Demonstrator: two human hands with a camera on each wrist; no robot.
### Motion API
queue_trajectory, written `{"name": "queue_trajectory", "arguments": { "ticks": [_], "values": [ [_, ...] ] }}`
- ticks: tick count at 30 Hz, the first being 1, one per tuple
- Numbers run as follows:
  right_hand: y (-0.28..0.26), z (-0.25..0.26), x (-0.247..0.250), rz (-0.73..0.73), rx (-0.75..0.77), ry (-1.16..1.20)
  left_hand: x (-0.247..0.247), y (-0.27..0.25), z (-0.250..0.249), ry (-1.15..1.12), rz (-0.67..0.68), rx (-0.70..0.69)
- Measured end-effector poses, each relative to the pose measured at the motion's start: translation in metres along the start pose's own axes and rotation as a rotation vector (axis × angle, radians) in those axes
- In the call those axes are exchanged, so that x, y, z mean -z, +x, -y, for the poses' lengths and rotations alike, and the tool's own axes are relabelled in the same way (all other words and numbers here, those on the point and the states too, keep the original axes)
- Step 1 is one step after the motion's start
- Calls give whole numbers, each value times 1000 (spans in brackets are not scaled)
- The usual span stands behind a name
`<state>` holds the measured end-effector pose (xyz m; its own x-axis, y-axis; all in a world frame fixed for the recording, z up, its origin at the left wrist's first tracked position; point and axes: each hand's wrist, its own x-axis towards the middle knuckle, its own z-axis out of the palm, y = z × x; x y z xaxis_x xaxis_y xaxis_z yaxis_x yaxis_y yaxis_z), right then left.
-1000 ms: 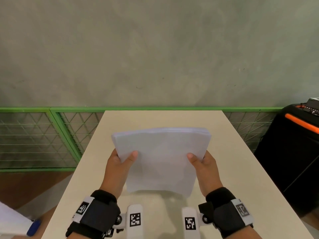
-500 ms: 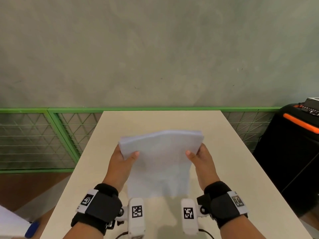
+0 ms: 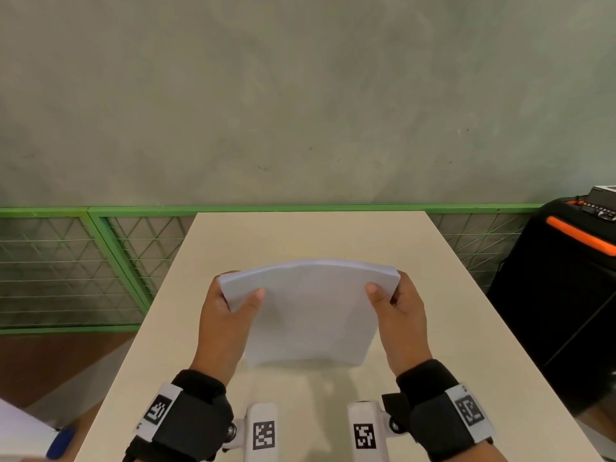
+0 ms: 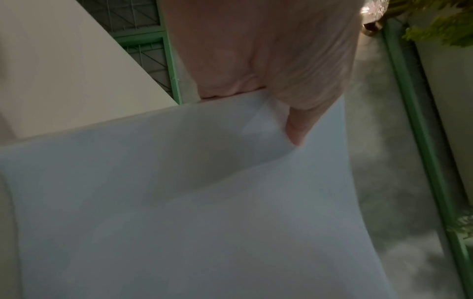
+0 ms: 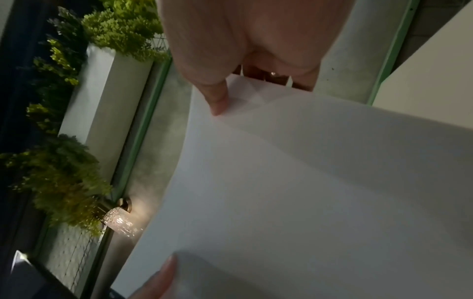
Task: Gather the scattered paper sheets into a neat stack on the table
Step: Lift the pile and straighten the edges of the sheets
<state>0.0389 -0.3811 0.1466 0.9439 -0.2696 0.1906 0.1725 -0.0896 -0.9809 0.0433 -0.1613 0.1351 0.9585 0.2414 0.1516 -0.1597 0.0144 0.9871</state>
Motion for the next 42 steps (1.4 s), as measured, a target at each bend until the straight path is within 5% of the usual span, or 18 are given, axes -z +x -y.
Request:
{"name": "queue_trajectory", "arguments": {
  "ticks": [5, 8, 12, 15, 22, 32, 42],
  "values": [
    [9, 10, -7, -62, 77, -94, 1, 2, 6, -20, 14, 46],
    [10, 15, -13, -92, 303, -240, 1, 4, 7, -21, 33, 86],
    [7, 9, -29, -129, 668, -763, 1, 4, 7, -9, 50, 140],
    [2, 13, -46, -80, 785, -930, 2, 3, 6, -20, 69, 141],
    [4, 41, -79, 75, 814, -1080, 8, 0, 7, -89, 126, 129],
    [7, 52, -72, 214, 642, -1103, 7, -1, 11, -108, 124, 120],
    [25, 49, -8, 57, 286, -1051, 7, 2, 13, -43, 94, 150]
  ]
}}
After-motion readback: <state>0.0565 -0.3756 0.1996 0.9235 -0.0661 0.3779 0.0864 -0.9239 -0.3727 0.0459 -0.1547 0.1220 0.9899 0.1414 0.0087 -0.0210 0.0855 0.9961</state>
